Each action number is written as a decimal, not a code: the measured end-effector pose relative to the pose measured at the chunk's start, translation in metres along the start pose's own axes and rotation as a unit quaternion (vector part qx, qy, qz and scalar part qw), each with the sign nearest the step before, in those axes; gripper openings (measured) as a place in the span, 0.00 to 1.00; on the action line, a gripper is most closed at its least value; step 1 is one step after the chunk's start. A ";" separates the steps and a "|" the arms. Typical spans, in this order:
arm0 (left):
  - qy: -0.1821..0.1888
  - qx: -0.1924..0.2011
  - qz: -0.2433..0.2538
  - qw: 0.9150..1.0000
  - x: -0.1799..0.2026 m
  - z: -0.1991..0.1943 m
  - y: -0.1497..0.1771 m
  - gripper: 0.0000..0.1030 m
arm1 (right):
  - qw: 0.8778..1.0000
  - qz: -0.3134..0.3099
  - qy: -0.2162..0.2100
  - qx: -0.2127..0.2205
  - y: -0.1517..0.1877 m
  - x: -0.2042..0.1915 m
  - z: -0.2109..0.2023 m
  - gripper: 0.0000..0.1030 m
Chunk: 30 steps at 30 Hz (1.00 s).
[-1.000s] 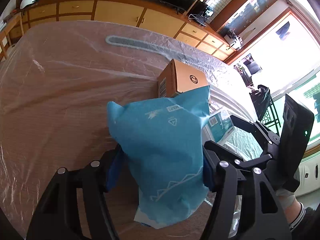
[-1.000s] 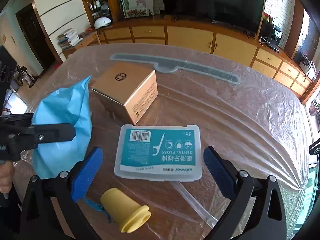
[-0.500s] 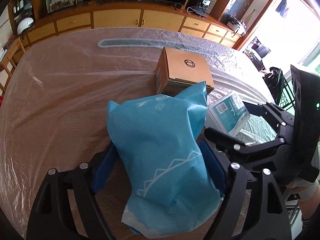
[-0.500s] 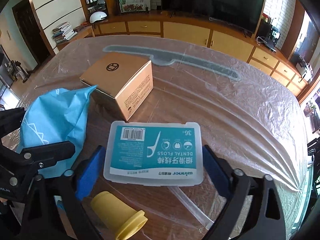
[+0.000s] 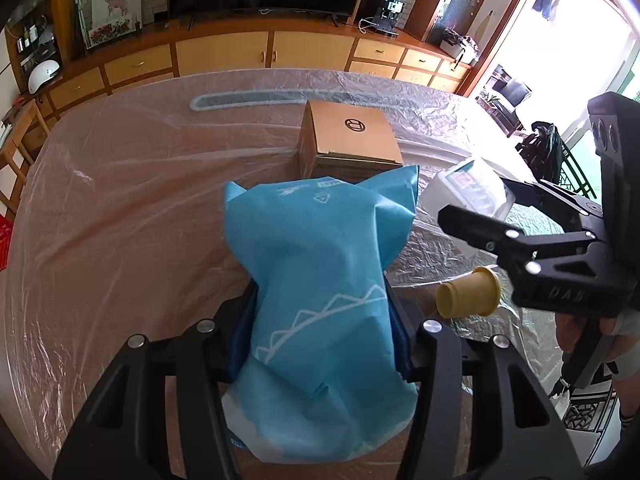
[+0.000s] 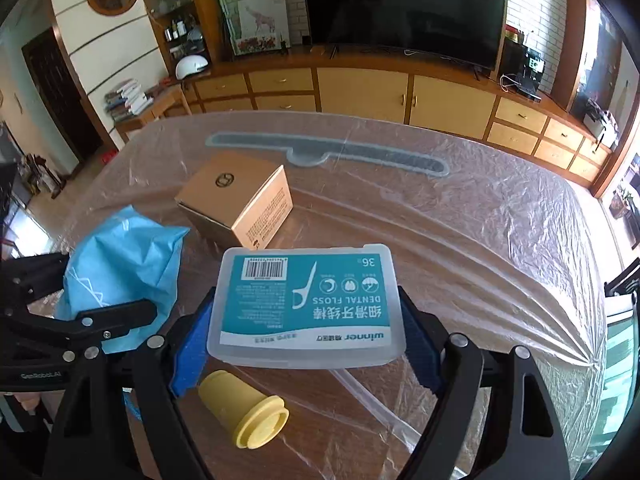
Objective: Collect trash
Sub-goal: 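Grasp the teal dental floss box with the right tool while the left tool grasps the blue bag, then carry the floss box and blue bag over the black bin with both tools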
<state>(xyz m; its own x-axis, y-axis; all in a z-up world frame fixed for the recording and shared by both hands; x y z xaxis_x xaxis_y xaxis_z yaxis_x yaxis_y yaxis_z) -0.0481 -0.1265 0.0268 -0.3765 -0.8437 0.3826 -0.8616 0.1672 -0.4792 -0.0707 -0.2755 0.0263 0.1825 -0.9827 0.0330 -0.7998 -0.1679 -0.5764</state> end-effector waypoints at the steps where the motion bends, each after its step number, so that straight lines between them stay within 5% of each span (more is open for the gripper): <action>1: 0.002 0.003 -0.001 1.000 0.000 -0.002 0.000 0.53 | 1.000 0.010 -0.010 0.000 0.000 0.003 -0.001 0.78; 30: 0.008 0.030 0.035 0.999 0.021 -0.054 0.048 0.51 | 0.992 0.087 -0.091 0.013 0.056 0.005 -0.069 0.78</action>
<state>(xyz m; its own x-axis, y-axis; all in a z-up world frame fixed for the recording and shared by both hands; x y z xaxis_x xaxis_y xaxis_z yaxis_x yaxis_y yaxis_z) -0.1157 -0.1089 0.0541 -0.4412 -0.8225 0.3591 -0.8114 0.1947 -0.5510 -0.1539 -0.2948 0.0507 0.1455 -0.9655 -0.2161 -0.8141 0.0073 -0.5807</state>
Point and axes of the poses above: each gripper's, at about its wrist camera, not at the fingertips, and z roughly the way its jaws point, x to its right, y to its underside, the point moved 1 cm from there along z, roughly the way its jaws point, and after that the axes turned 12 degrees about y, right-handed, at the moved point
